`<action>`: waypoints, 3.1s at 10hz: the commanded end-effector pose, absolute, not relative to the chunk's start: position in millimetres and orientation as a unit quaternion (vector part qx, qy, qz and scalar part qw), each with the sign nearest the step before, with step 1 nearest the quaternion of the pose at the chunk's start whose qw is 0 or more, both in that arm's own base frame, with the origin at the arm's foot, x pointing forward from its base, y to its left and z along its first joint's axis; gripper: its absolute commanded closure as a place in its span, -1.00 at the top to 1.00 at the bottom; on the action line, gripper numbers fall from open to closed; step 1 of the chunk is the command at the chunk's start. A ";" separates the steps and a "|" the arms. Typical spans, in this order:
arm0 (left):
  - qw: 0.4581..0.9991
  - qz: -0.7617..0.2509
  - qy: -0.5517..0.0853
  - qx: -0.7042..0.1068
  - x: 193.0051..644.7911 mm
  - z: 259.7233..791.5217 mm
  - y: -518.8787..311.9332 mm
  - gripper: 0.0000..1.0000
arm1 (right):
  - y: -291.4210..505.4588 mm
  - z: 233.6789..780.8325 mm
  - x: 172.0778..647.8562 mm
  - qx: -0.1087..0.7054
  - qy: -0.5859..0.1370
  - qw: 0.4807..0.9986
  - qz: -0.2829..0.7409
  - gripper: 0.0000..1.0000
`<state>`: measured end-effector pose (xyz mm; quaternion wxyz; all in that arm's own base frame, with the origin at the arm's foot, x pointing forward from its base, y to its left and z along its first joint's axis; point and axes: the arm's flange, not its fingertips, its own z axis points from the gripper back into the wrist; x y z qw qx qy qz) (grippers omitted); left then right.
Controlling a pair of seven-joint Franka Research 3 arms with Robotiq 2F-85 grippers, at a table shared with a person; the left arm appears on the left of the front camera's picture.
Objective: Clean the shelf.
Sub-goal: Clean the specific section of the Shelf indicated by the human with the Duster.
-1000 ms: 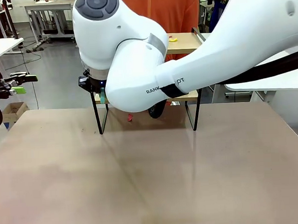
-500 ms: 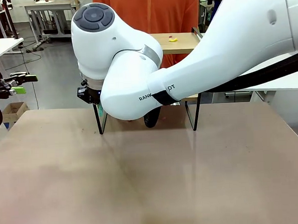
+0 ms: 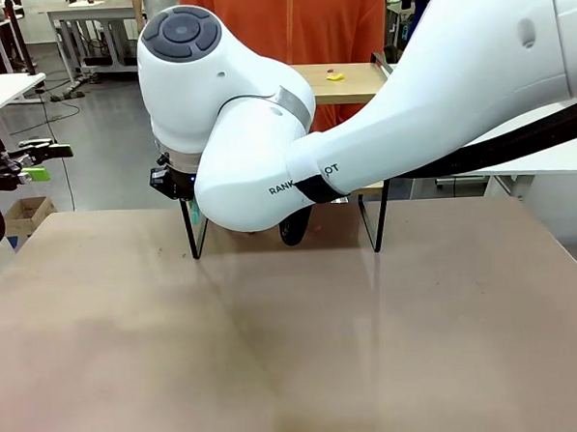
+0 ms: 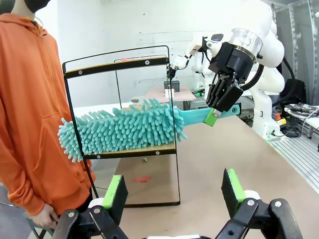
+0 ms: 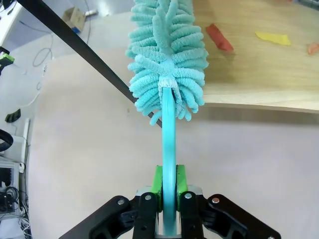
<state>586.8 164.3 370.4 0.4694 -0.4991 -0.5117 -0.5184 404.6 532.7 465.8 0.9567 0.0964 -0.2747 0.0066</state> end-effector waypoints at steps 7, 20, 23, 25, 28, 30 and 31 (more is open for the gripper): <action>0.467 -0.522 -0.513 -0.497 586.0 373.3 164.1 1.00 | 444.2 454.3 400.3 0.107 -0.254 0.961 -0.022 -0.74; 0.467 -0.522 -0.513 -0.497 586.0 373.3 164.1 1.00 | 258.4 486.2 370.9 -0.019 -0.240 0.960 -0.146 -0.74; 0.467 -0.522 -0.513 -0.497 586.0 373.3 164.1 1.00 | 263.6 488.2 374.2 -0.001 -0.241 0.960 -0.141 -0.74; 0.467 -0.522 -0.513 -0.497 586.0 373.3 164.1 1.00 | 263.6 488.2 374.2 -0.001 -0.241 0.960 -0.141 -0.74; 0.467 -0.522 -0.513 -0.497 586.0 373.3 164.1 1.00 | 266.5 507.9 350.6 0.041 -0.282 0.956 -0.068 -0.74; 0.467 -0.522 -0.513 -0.497 586.0 373.3 164.1 1.00 | 249.8 505.2 345.1 0.085 -0.273 0.958 0.011 -0.74; 0.467 -0.522 -0.513 -0.497 586.0 373.3 164.1 1.00 | 240.9 502.9 343.2 0.101 -0.266 0.958 0.035 -0.74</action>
